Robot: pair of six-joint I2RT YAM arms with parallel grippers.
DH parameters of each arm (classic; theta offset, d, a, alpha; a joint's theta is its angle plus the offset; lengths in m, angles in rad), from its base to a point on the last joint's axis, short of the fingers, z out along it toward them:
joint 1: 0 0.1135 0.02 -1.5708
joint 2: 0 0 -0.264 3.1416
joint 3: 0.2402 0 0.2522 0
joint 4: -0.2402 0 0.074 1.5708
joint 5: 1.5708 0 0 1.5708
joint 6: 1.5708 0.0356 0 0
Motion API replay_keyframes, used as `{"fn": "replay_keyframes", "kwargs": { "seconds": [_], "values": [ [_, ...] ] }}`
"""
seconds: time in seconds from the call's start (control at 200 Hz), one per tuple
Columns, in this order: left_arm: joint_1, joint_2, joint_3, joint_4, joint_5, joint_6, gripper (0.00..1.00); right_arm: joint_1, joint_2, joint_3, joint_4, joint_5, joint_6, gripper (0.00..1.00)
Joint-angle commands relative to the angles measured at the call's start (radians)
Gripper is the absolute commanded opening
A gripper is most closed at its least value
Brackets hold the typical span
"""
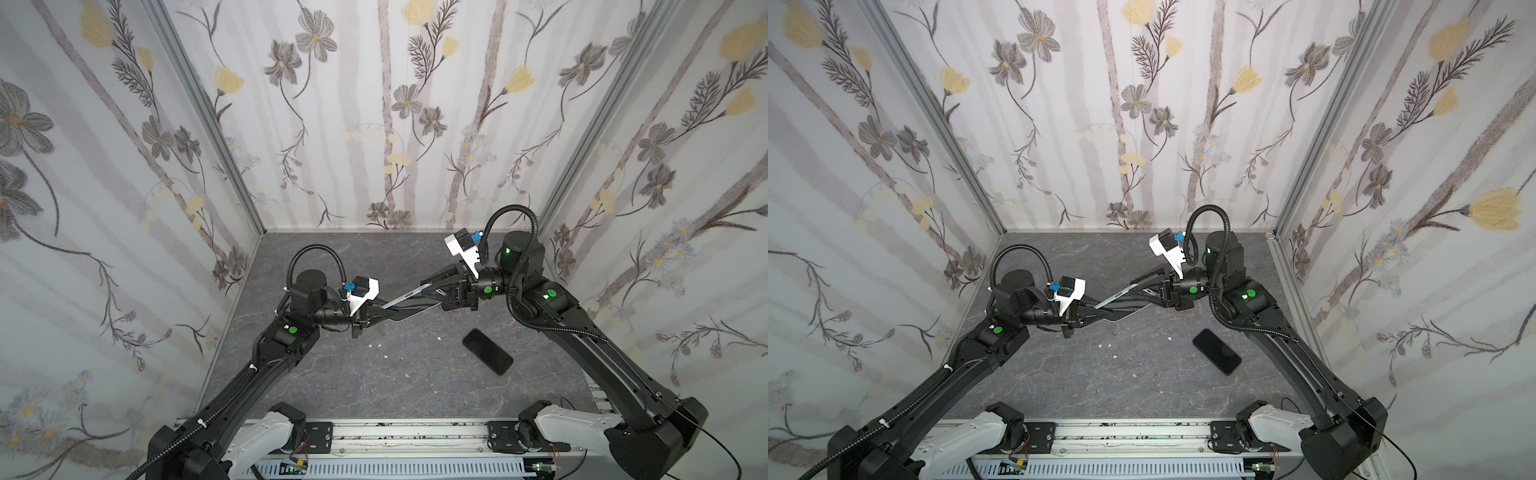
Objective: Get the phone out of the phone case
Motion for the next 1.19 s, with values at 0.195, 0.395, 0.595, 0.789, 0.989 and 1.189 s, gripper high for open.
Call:
{"fn": "replay_keyframes", "kwargs": {
  "seconds": [0.195, 0.395, 0.595, 0.789, 0.989, 1.189],
  "values": [
    [0.001, -0.012, 0.016, 0.058, -0.020, 0.021, 0.00, 0.022, 0.019, -0.003, 0.029, -0.018, 0.057, 0.26],
    [0.001, -0.026, 0.015, 0.058, -0.119, 0.083, 0.00, 0.025, 0.021, -0.037, 0.065, -0.023, 0.160, 0.26],
    [0.001, -0.022, 0.048, 0.057, -0.270, 0.156, 0.00, 0.025, -0.005, -0.104, 0.213, -0.024, 0.335, 0.27],
    [0.002, -0.019, 0.085, 0.058, -0.355, 0.220, 0.00, 0.024, -0.010, -0.160, 0.304, -0.002, 0.434, 0.27],
    [0.001, -0.022, 0.109, 0.058, -0.407, 0.255, 0.00, 0.025, -0.009, -0.201, 0.436, -0.008, 0.566, 0.29],
    [0.002, -0.038, 0.098, 0.058, -0.415, 0.262, 0.00, 0.024, -0.005, -0.200, 0.457, -0.001, 0.607, 0.31]
  ]
}}
